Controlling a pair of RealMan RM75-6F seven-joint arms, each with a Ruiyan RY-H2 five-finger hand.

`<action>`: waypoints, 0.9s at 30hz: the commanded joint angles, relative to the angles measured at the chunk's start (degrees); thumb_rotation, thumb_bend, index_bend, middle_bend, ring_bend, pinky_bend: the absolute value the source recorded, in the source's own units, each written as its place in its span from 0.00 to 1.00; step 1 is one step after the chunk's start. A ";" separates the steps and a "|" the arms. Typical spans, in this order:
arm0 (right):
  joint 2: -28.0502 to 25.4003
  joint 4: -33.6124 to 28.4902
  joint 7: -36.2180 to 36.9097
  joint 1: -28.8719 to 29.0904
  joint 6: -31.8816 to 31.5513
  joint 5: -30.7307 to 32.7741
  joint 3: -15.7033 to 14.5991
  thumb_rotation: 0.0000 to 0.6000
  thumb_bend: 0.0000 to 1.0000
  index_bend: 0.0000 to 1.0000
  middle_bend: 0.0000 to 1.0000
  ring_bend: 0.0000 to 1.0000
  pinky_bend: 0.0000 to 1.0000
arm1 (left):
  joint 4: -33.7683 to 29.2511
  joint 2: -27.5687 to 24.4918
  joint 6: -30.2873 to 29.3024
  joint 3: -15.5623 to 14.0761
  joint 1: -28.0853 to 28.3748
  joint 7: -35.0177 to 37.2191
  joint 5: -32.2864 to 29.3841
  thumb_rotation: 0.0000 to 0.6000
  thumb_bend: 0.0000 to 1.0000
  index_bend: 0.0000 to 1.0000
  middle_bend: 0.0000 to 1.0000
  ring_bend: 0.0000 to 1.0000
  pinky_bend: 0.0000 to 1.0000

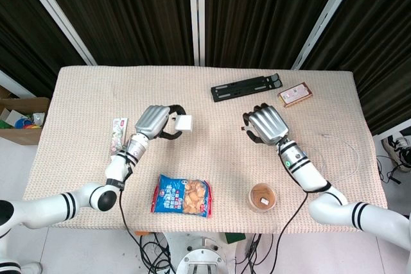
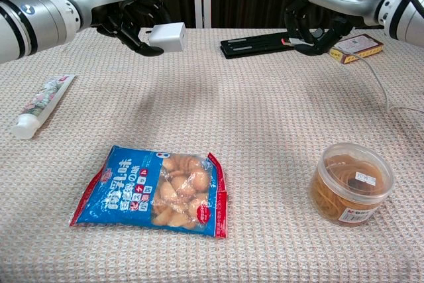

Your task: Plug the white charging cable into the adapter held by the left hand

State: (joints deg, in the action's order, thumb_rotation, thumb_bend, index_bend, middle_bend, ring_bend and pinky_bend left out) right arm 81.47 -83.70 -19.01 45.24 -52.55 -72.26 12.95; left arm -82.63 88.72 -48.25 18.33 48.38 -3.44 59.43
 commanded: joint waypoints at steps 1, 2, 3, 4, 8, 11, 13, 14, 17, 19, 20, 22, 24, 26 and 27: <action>-0.69 -4.07 -6.49 3.15 2.59 6.40 2.45 1.00 0.78 0.68 0.63 0.40 0.42 | -1.05 -0.34 0.12 0.13 0.81 -1.92 -2.03 1.00 0.49 0.59 0.51 0.76 0.99; -0.55 -4.57 -8.12 3.81 2.84 7.95 2.75 1.00 0.78 0.68 0.63 0.40 0.42 | -1.27 -0.39 0.05 0.16 1.00 -2.53 -2.68 1.00 0.49 0.59 0.51 0.76 0.99; -0.21 -5.09 -10.28 4.73 2.98 10.01 3.09 1.00 0.78 0.68 0.63 0.40 0.42 | -1.61 -0.47 -0.03 0.22 1.23 -3.27 -3.65 1.00 0.49 0.59 0.51 0.76 0.99; 0.05 -5.44 -11.92 5.44 3.06 11.65 3.31 1.00 0.78 0.68 0.63 0.40 0.42 | -1.88 -0.52 -0.11 0.29 1.41 -3.80 -4.43 1.00 0.49 0.59 0.51 0.76 0.99; 1.77 -6.65 -18.46 8.99 2.82 19.55 4.20 1.00 0.78 0.68 0.63 0.40 0.42 | -2.91 -0.65 -1.04 0.35 2.19 -6.60 -7.56 1.00 0.49 0.59 0.51 0.76 0.99; 2.95 -6.90 -22.40 11.59 2.38 24.91 4.33 1.00 0.77 0.68 0.63 0.40 0.42 | -3.68 -0.67 -1.75 0.31 2.66 -8.14 -9.17 1.00 0.49 0.59 0.51 0.76 0.99; 3.82 -6.72 -24.40 13.23 2.05 27.65 4.35 1.00 0.78 0.68 0.63 0.40 0.42 | -4.03 -0.59 -2.24 0.33 2.90 -8.75 -9.79 1.00 0.49 0.59 0.51 0.76 0.99; 4.46 -6.52 -25.36 14.29 1.84 29.24 4.46 1.00 0.78 0.68 0.63 0.40 0.42 | -4.20 -0.53 -2.47 0.29 3.11 -9.19 -10.05 1.00 0.49 0.59 0.51 0.76 0.99; 6.05 -5.76 -27.28 16.79 1.33 32.50 4.64 1.00 0.78 0.68 0.63 0.40 0.42 | -4.49 -0.35 -2.83 0.12 3.71 -10.43 -10.95 1.00 0.49 0.59 0.51 0.76 0.99; 6.86 -5.28 -28.24 18.13 0.98 34.12 4.68 1.00 0.78 0.68 0.62 0.40 0.42 | -4.60 -0.24 -3.14 0.03 4.11 -11.25 -11.34 1.00 0.49 0.59 0.51 0.76 0.99; 7.30 -4.99 -28.81 18.94 0.75 35.10 4.67 1.00 0.78 0.68 0.62 0.40 0.42 | -4.66 -0.17 -3.40 -0.01 4.33 -11.78 -11.65 1.00 0.49 0.59 0.51 0.76 0.99; 7.87 -4.60 -29.69 20.05 0.29 36.49 4.59 1.00 0.77 0.68 0.62 0.40 0.42 | -4.84 -0.10 -3.71 0.00 4.60 -12.32 -12.12 1.00 0.49 0.59 0.51 0.76 0.99; 8.32 -4.30 -30.51 21.13 -0.22 37.94 4.47 1.00 0.77 0.68 0.62 0.40 0.42 | -5.04 -0.12 -3.91 0.00 4.91 -12.91 -12.76 1.00 0.49 0.59 0.51 0.76 0.99; 8.63 -4.11 -30.94 21.97 -0.68 39.10 4.40 1.00 0.78 0.68 0.62 0.40 0.42 | -5.18 -0.15 -4.07 -0.07 5.23 -13.50 -13.18 1.00 0.49 0.59 0.51 0.76 0.99; 8.73 -4.03 -31.08 22.28 -0.89 39.54 4.36 1.00 0.78 0.68 0.62 0.41 0.42 | -5.27 -0.17 -4.13 -0.12 5.33 -13.71 -13.39 1.00 0.49 0.59 0.51 0.76 0.99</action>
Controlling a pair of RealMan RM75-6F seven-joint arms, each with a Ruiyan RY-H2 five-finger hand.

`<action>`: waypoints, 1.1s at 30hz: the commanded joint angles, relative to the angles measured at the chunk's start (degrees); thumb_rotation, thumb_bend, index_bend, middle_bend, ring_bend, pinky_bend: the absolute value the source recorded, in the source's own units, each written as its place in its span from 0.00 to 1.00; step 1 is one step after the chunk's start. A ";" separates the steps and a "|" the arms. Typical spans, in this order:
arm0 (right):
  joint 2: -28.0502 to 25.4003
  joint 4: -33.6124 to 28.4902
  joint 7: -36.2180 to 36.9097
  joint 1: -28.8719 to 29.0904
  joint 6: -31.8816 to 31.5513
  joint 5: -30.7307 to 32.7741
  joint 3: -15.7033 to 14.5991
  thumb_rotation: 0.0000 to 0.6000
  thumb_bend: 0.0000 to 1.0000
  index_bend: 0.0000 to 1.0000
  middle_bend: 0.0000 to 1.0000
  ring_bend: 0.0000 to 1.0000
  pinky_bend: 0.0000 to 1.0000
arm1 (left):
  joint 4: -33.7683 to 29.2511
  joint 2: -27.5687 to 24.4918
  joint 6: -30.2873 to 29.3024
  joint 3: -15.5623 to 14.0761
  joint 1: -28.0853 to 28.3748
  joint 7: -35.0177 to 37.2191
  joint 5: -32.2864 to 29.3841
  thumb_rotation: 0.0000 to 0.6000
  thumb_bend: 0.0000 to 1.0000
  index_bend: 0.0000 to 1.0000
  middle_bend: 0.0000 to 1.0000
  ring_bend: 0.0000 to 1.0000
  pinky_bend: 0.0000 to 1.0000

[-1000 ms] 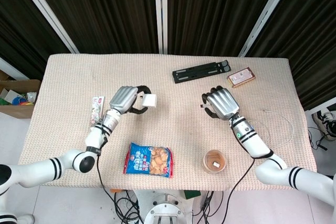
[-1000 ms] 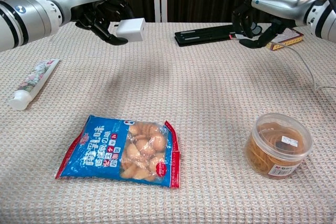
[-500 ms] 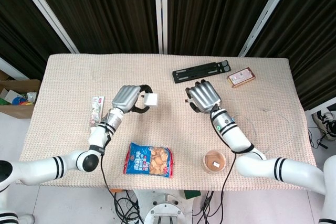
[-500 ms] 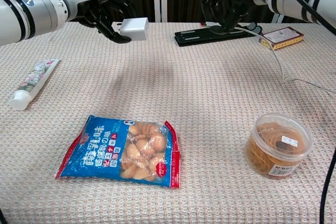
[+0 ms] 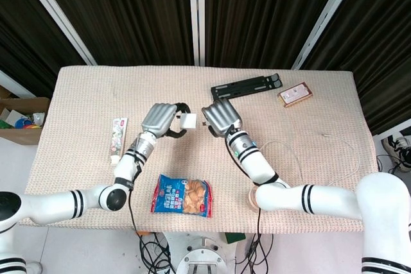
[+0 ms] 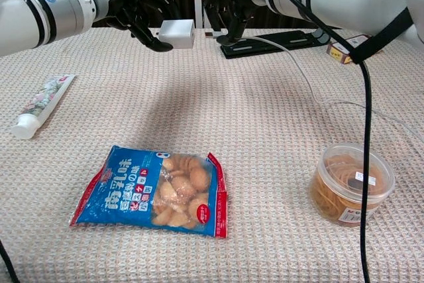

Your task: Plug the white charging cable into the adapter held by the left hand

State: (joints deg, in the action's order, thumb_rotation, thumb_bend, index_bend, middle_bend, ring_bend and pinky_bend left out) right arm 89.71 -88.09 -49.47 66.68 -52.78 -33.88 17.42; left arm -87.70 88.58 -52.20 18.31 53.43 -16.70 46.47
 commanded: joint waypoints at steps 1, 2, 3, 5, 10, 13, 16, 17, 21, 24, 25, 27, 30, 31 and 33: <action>0.57 0.44 -0.75 1.13 -0.87 1.52 -0.18 1.00 0.78 0.68 0.62 0.41 0.42 | -0.27 -0.03 -0.26 -0.14 0.37 -0.65 -0.61 1.00 0.49 0.59 0.51 0.76 0.99; 0.64 0.52 -0.83 1.38 -1.05 1.86 -0.24 1.00 0.78 0.68 0.62 0.41 0.42 | -0.30 -0.01 -0.38 -0.17 0.47 -0.82 -0.75 1.00 0.49 0.59 0.51 0.76 0.99; 0.70 0.61 -0.89 1.69 -1.17 2.36 -0.32 1.00 0.78 0.68 0.62 0.41 0.42 | -0.34 0.04 -0.55 -0.18 0.57 -0.99 -0.97 1.00 0.49 0.59 0.51 0.76 0.99; 0.80 0.82 -0.91 2.19 -1.31 3.03 -0.48 1.00 0.78 0.68 0.62 0.41 0.42 | -0.35 0.15 -0.84 -0.13 0.75 -1.22 -1.32 1.00 0.49 0.59 0.51 0.76 0.99; 1.09 1.54 -0.70 3.17 -1.38 4.04 -0.88 1.00 0.78 0.68 0.62 0.41 0.42 | -0.40 0.34 -1.35 -0.08 1.11 -1.52 -1.74 1.00 0.49 0.59 0.51 0.76 0.99; 1.39 2.10 -0.37 3.70 -1.38 4.46 -1.02 1.00 0.78 0.68 0.62 0.41 0.42 | -0.38 0.46 -1.63 -0.21 1.29 -1.86 -1.93 1.00 0.49 0.59 0.51 0.76 0.99; 1.67 2.70 -0.02 4.16 -1.45 4.67 -1.15 1.00 0.78 0.68 0.62 0.41 0.42 | -0.42 0.52 -1.81 -0.32 1.41 -2.09 -2.19 1.00 0.49 0.59 0.51 0.76 0.99; 1.74 2.87 0.09 4.29 -1.46 4.75 -1.16 1.00 0.78 0.68 0.62 0.41 0.42 | -0.42 0.55 -1.89 -0.33 1.44 -2.11 -2.25 1.00 0.49 0.59 0.51 0.76 0.99; 1.88 3.33 0.94 4.72 -1.23 5.11 -1.11 1.00 0.78 0.68 0.62 0.41 0.42 | -0.32 0.60 -1.97 -0.52 1.53 -2.26 -2.57 1.00 0.49 0.59 0.51 0.76 0.99; 1.92 3.51 1.12 4.96 -1.28 5.11 -1.36 1.00 0.77 0.68 0.62 0.41 0.42 | -0.12 0.71 -1.89 -0.60 1.56 -2.13 -2.70 1.00 0.49 0.59 0.51 0.76 0.99; 1.95 3.58 1.25 5.06 -1.27 5.19 -1.42 1.00 0.77 0.68 0.62 0.41 0.42 | -0.07 0.78 -1.89 -0.62 1.58 -2.07 -2.71 1.00 0.49 0.59 0.51 0.76 0.99; 2.08 3.83 1.30 5.29 -1.20 5.40 -1.61 1.00 0.78 0.68 0.62 0.41 0.42 | 0.01 0.90 -1.94 -0.57 1.65 -1.94 -2.69 1.00 0.49 0.59 0.51 0.76 0.99; 2.31 4.18 1.22 5.62 -1.11 5.69 -1.90 1.00 0.78 0.68 0.62 0.41 0.42 | 0.13 1.03 -1.99 -0.61 1.80 -2.08 -2.75 1.00 0.49 0.59 0.51 0.76 0.99; 2.40 4.30 1.32 5.73 -1.06 5.83 -1.93 1.00 0.77 0.68 0.62 0.41 0.42 | 0.16 1.07 -1.99 -0.64 1.88 -2.21 -2.83 1.00 0.49 0.59 0.51 0.76 0.99; 2.50 4.48 1.50 5.87 -0.96 6.00 -2.04 1.00 0.77 0.68 0.62 0.41 0.42 | 0.10 1.09 -1.99 -0.53 1.95 -2.11 -2.94 1.00 0.49 0.59 0.51 0.76 0.99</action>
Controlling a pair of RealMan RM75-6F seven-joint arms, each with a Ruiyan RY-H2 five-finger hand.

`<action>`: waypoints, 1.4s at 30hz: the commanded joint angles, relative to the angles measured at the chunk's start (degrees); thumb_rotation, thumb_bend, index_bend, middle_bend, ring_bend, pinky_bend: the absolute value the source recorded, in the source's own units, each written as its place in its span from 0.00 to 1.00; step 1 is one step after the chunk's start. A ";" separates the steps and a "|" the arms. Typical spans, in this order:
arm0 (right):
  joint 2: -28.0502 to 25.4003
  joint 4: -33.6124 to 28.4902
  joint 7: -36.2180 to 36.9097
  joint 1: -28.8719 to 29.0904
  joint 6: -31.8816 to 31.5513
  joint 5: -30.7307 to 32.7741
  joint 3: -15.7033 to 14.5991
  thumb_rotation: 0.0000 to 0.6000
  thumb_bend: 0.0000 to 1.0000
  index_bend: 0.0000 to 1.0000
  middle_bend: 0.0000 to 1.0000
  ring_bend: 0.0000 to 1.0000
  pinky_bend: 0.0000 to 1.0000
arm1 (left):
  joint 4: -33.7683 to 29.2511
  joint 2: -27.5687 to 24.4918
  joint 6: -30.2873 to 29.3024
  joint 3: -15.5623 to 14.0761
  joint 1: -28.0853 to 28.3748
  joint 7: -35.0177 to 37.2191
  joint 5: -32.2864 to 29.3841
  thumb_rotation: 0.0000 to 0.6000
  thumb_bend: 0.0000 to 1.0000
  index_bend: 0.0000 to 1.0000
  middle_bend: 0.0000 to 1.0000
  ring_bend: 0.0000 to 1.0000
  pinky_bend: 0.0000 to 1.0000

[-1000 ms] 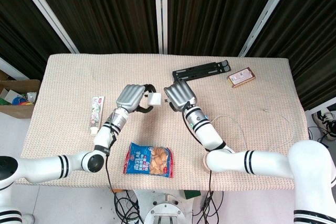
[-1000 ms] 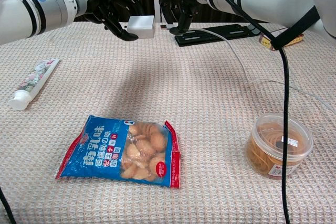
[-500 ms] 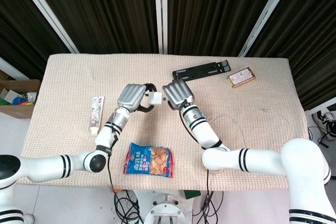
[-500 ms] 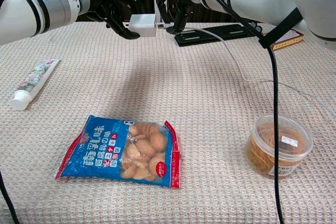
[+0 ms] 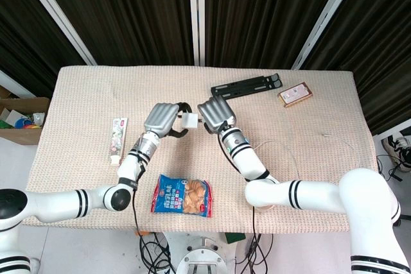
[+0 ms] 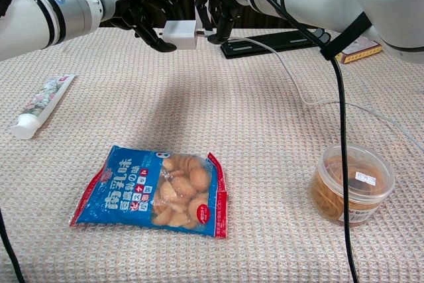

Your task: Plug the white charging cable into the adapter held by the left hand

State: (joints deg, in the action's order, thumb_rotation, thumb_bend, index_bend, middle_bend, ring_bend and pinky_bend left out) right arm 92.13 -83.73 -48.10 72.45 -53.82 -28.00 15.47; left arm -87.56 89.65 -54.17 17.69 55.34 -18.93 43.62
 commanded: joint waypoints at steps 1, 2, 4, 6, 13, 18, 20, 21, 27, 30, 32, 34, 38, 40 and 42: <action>0.10 0.19 0.25 0.15 0.09 0.16 -0.11 1.00 0.78 0.68 0.62 0.41 0.42 | -0.01 0.02 -0.06 0.10 0.04 0.14 -0.09 0.99 0.49 0.59 0.51 0.76 0.99; 0.12 0.26 0.39 0.18 0.12 0.16 -0.13 1.00 0.77 0.68 0.62 0.41 0.42 | 0.01 0.01 -0.08 0.08 0.05 0.13 -0.10 1.00 0.49 0.59 0.51 0.76 0.99; 0.13 0.40 0.56 0.26 0.18 0.24 -0.26 1.00 0.78 0.68 0.62 0.41 0.42 | 0.03 -0.02 -0.13 -0.01 0.11 -0.05 -0.12 0.99 0.49 0.59 0.51 0.76 0.99; 0.15 0.47 0.68 0.35 0.17 0.30 -0.32 1.00 0.78 0.68 0.62 0.41 0.42 | 0.03 0.01 -0.20 -0.12 0.18 -0.30 -0.25 0.99 0.49 0.59 0.51 0.76 0.99; 0.14 0.48 0.23 0.87 -0.10 1.37 -0.76 1.00 0.78 0.68 0.62 0.41 0.42 | 0.10 -0.10 -0.33 -0.33 0.47 -1.31 -1.06 0.99 0.49 0.59 0.51 0.76 0.99; 0.63 0.80 0.52 1.22 -0.37 1.58 -0.63 1.00 0.77 0.68 0.62 0.41 0.42 | -0.21 -0.13 -0.69 -0.49 0.86 -2.48 -1.59 0.99 0.49 0.59 0.51 0.76 0.99; 0.76 0.87 0.28 1.42 -0.47 1.72 -0.72 1.00 0.77 0.68 0.62 0.41 0.42 | -0.31 -0.17 -0.85 -0.74 1.05 -3.25 -1.67 0.99 0.49 0.59 0.51 0.76 0.99; 0.86 0.90 0.05 1.56 -0.56 1.90 -0.79 1.00 0.77 0.68 0.62 0.41 0.42 | -0.42 -0.17 -1.00 -0.88 1.18 -3.75 -1.76 0.99 0.49 0.59 0.51 0.76 0.99; 1.51 1.19 -0.92 2.37 -0.95 2.99 -0.79 1.00 0.77 0.68 0.62 0.41 0.42 | -0.91 -0.01 -1.57 -0.66 1.66 -4.93 -3.04 0.98 0.49 0.59 0.51 0.76 0.99; 1.78 1.10 -1.00 2.58 -1.33 3.41 -0.57 1.00 0.76 0.68 0.61 0.41 0.42 | -0.90 0.07 -2.26 -0.86 2.04 -6.59 -4.17 0.96 0.49 0.59 0.52 0.76 0.99; 1.92 1.07 -0.69 2.56 -1.59 3.53 -0.32 1.00 0.73 0.68 0.61 0.41 0.42 | -1.05 0.21 -2.80 -0.77 2.21 -7.37 -5.03 0.94 0.49 0.59 0.52 0.76 0.99; 2.05 1.17 -0.50 2.52 -1.67 3.78 -0.21 1.00 0.69 0.67 0.61 0.41 0.42 | -1.23 0.29 -3.17 -0.66 2.37 -7.96 -5.83 0.92 0.49 0.59 0.52 0.77 0.99; 2.30 1.61 -0.47 2.63 -1.44 4.43 -0.14 1.00 0.61 0.65 0.60 0.41 0.42 | -1.48 0.30 -3.33 -0.55 2.57 -8.42 -6.41 0.92 0.49 0.59 0.52 0.77 0.99; 2.52 1.87 -0.41 2.72 -1.33 4.61 -0.09 1.00 0.54 0.64 0.59 0.41 0.42 | -1.51 0.39 -3.35 -0.46 2.61 -8.32 -6.48 0.92 0.49 0.59 0.52 0.76 1.00; 2.76 2.10 -0.05 2.73 -1.29 4.57 0.11 1.00 0.48 0.62 0.59 0.41 0.42 | -1.54 0.46 -3.11 -0.40 2.68 -8.19 -6.62 0.92 0.49 0.59 0.52 0.77 1.00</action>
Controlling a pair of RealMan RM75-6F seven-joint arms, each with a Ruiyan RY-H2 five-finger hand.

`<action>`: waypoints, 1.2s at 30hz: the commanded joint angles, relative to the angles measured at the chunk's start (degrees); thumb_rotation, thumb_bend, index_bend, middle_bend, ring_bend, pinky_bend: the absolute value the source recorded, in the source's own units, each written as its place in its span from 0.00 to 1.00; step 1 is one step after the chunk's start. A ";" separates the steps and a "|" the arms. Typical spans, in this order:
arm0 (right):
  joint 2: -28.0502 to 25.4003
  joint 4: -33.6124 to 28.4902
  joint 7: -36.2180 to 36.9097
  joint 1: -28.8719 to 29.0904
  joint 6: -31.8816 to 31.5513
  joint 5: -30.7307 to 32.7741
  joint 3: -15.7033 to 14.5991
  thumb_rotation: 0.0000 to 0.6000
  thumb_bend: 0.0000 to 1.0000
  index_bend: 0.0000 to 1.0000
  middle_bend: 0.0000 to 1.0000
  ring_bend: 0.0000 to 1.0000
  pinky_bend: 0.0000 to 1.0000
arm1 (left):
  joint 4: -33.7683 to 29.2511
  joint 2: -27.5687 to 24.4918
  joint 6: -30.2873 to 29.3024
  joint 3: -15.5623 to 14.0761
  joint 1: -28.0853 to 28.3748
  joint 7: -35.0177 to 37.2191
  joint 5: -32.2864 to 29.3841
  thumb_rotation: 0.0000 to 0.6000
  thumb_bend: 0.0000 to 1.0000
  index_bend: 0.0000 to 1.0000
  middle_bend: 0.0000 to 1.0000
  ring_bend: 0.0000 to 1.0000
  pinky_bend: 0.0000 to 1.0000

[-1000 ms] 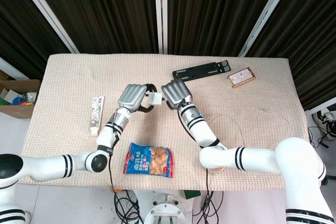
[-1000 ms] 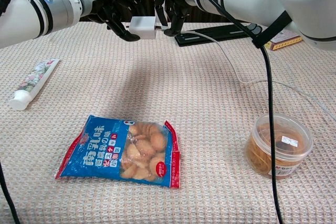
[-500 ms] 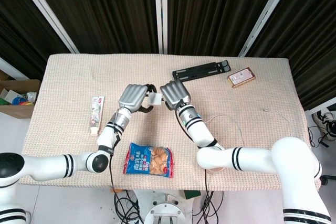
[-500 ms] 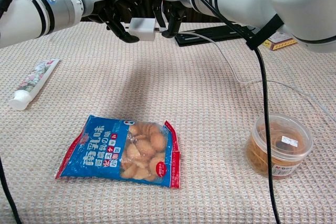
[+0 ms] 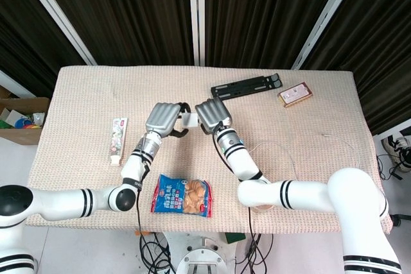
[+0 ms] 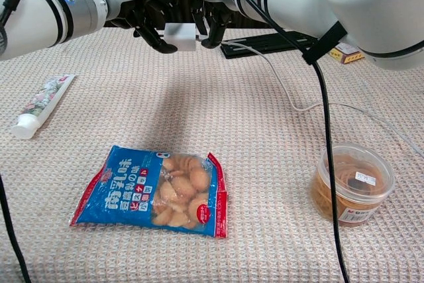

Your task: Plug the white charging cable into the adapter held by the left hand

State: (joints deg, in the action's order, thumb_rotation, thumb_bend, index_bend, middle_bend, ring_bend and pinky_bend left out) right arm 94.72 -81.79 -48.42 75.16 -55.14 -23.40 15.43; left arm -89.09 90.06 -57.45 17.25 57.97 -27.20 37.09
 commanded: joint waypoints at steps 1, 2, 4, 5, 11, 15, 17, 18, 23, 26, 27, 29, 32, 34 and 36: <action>0.26 0.27 0.47 -0.01 0.07 -0.12 0.23 1.00 0.47 0.62 0.58 0.41 0.42 | 0.03 0.07 0.26 0.03 0.10 0.11 -0.10 0.92 0.49 0.59 0.52 0.77 1.00; 0.32 0.37 0.60 -0.01 0.11 -0.21 0.26 1.00 0.47 0.62 0.58 0.41 0.42 | 0.08 0.11 0.33 0.01 0.14 0.13 -0.04 0.92 0.49 0.59 0.52 0.77 1.00; 0.41 0.56 0.73 0.01 0.16 -0.27 0.31 1.00 0.45 0.61 0.58 0.41 0.42 | 0.21 0.22 0.51 -0.03 0.23 0.24 0.14 0.93 0.49 0.59 0.52 0.76 1.00; 0.42 0.58 0.78 0.02 0.20 -0.25 0.36 1.00 0.45 0.61 0.58 0.41 0.42 | 0.28 0.26 0.59 -0.04 0.25 0.34 0.24 0.93 0.49 0.59 0.52 0.76 0.99; 0.55 0.69 0.87 0.07 0.10 -0.28 0.39 1.00 0.38 0.59 0.57 0.41 0.41 | 0.66 0.51 0.99 -0.36 0.40 0.48 0.64 0.92 0.49 0.59 0.52 0.76 0.99; 0.82 0.76 0.87 0.18 0.05 -0.24 0.45 1.00 0.35 0.56 0.57 0.41 0.41 | 0.84 0.73 0.99 -0.33 0.52 0.48 0.43 0.92 0.49 0.59 0.52 0.76 0.99; 0.91 0.82 0.90 0.18 0.02 -0.21 0.46 1.00 0.33 0.55 0.57 0.41 0.41 | 0.80 0.71 0.96 -0.35 0.49 0.51 0.42 0.93 0.49 0.59 0.52 0.76 0.99; 0.90 0.82 0.91 0.16 -0.01 -0.22 0.46 1.00 0.31 0.54 0.56 0.41 0.41 | 0.75 0.65 0.92 -0.37 0.44 0.56 0.44 0.93 0.49 0.59 0.52 0.76 0.99; 0.28 0.07 0.95 -0.33 -0.55 -0.53 0.15 1.00 0.22 0.48 0.54 0.41 0.41 | 0.54 0.19 0.78 -0.59 0.01 0.86 0.47 0.92 0.49 0.59 0.52 0.76 0.99; -0.31 -0.63 0.84 -0.72 -0.83 -0.43 -0.13 1.00 0.22 0.48 0.54 0.41 0.41 | 0.42 -0.14 0.58 -0.69 -0.24 0.98 0.71 0.92 0.49 0.59 0.52 0.76 0.99; -0.50 -0.84 0.76 -0.87 -0.96 -0.33 -0.25 1.00 0.22 0.48 0.54 0.41 0.41 | 0.39 -0.25 0.57 -0.75 -0.32 1.02 0.79 0.92 0.49 0.59 0.52 0.76 0.99; -0.77 -1.11 0.82 -1.15 -1.07 -0.16 -0.38 1.00 0.22 0.48 0.54 0.41 0.41 | 0.33 -0.36 0.56 -0.88 -0.43 1.03 0.92 0.92 0.49 0.59 0.52 0.76 0.99; -1.02 -1.27 0.94 -1.45 -1.13 -0.01 -0.47 1.00 0.22 0.48 0.54 0.41 0.41 | 0.31 -0.39 0.59 -1.00 -0.51 1.07 1.05 0.92 0.49 0.59 0.52 0.76 0.99; -1.16 -1.34 0.86 -1.51 -1.09 0.13 -0.52 1.00 0.26 0.48 0.54 0.41 0.41 | 0.29 -0.38 0.57 -1.04 -0.51 1.03 1.15 0.92 0.49 0.59 0.52 0.76 0.99; -1.22 -1.37 0.66 -1.49 -1.17 0.24 -0.55 1.00 0.32 0.51 0.54 0.41 0.41 | 0.20 -0.37 0.57 -1.08 -0.52 1.02 1.29 0.92 0.49 0.59 0.52 0.76 0.99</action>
State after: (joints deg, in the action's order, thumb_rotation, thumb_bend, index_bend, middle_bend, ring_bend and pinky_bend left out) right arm 93.51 -83.15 -47.74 73.67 -56.30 -23.18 14.89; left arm -88.88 89.70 -56.89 16.18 57.45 -26.17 38.37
